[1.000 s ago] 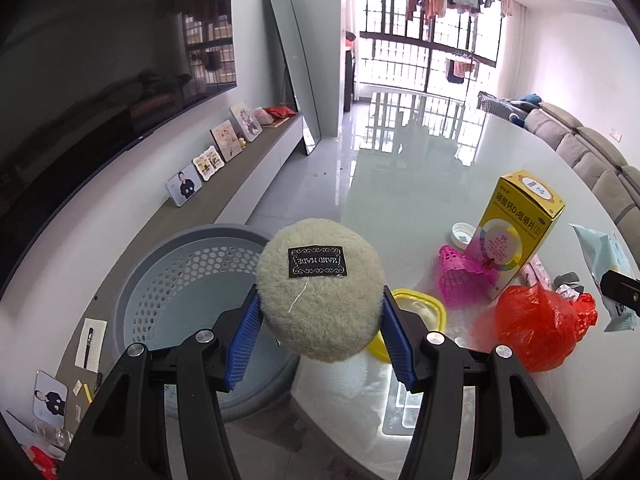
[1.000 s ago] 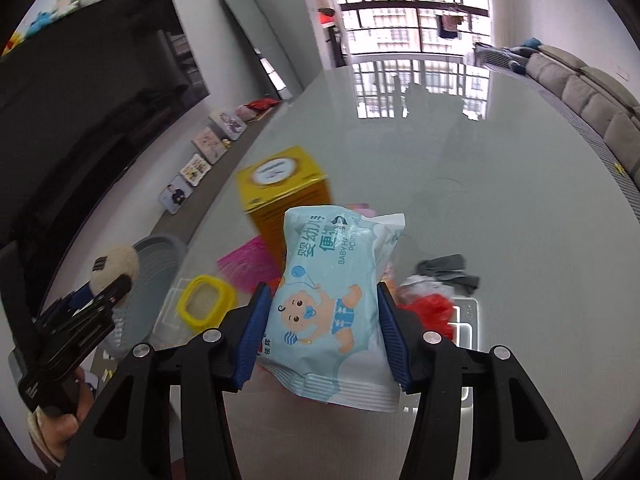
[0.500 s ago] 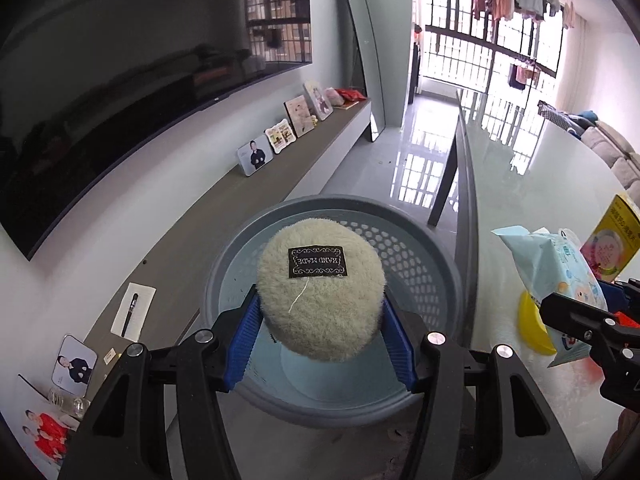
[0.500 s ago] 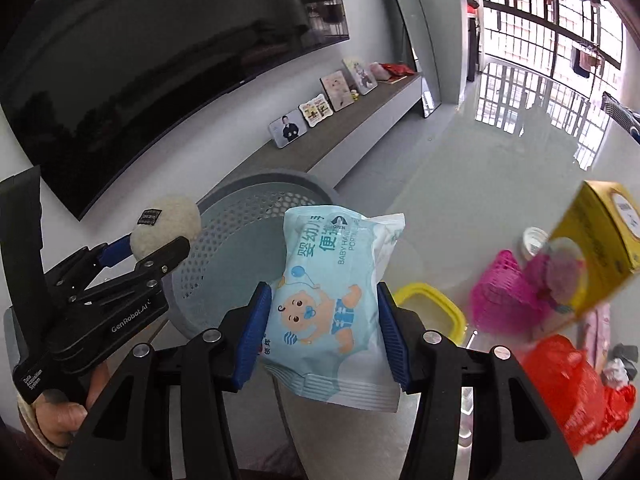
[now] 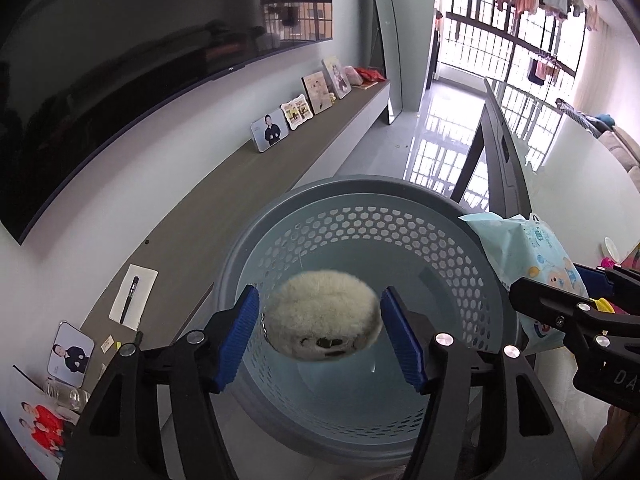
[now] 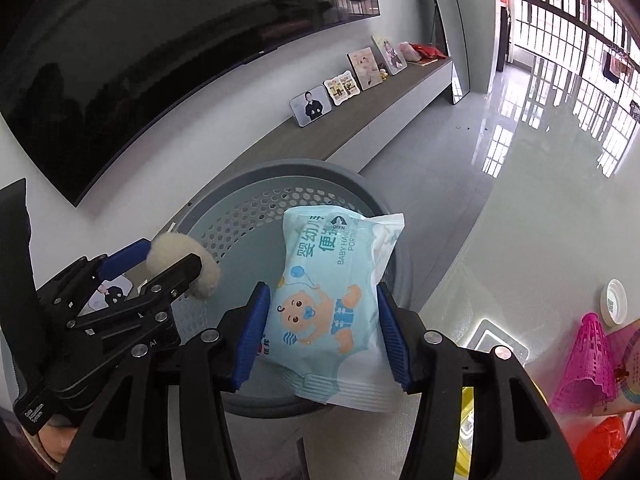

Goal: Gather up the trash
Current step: 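Carry both items over the grey basket and open both tools to drop them, then move both tools back over the table toward the remaining items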

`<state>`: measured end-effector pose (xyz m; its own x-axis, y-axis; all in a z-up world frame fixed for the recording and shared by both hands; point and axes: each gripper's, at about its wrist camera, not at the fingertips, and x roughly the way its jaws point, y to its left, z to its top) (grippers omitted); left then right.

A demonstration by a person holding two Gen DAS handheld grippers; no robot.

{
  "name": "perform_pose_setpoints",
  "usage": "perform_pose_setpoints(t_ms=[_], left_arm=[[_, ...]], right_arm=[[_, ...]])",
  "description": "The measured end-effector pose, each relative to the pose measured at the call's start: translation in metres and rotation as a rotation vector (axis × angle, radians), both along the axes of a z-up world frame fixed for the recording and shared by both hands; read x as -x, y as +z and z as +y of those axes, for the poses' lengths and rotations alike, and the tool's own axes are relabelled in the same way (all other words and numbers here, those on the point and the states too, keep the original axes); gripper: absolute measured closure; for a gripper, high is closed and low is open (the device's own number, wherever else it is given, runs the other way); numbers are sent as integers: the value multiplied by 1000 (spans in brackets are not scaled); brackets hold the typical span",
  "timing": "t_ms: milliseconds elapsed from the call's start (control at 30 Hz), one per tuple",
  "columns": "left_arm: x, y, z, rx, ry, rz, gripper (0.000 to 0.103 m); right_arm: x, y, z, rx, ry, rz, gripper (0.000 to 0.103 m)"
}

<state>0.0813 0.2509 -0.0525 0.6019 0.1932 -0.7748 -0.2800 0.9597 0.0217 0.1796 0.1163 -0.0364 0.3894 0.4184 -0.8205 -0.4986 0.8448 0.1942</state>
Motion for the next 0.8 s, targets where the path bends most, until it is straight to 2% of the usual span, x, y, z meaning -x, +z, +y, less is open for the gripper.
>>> perform_pose_setpoints(t_ms=[33,100,533,700,800], left_arm=[[-1,-1,1,0,7,-1,31],[1,0,4,1,18,-9,26],[10,4,4,-8,42,-16,20],[16,9,6,-12,59,-33,11],[20,14,5,-13,63,-44,9]], right_arm=[[-1,0,1,2,0,-5,39],[1,0,0,-1,-1,-15,36],[9,0,-4,9,-27,-36,36],[14,3,-7,9,-33,-53,36],[16,4,-8,5,-38,-60,36]])
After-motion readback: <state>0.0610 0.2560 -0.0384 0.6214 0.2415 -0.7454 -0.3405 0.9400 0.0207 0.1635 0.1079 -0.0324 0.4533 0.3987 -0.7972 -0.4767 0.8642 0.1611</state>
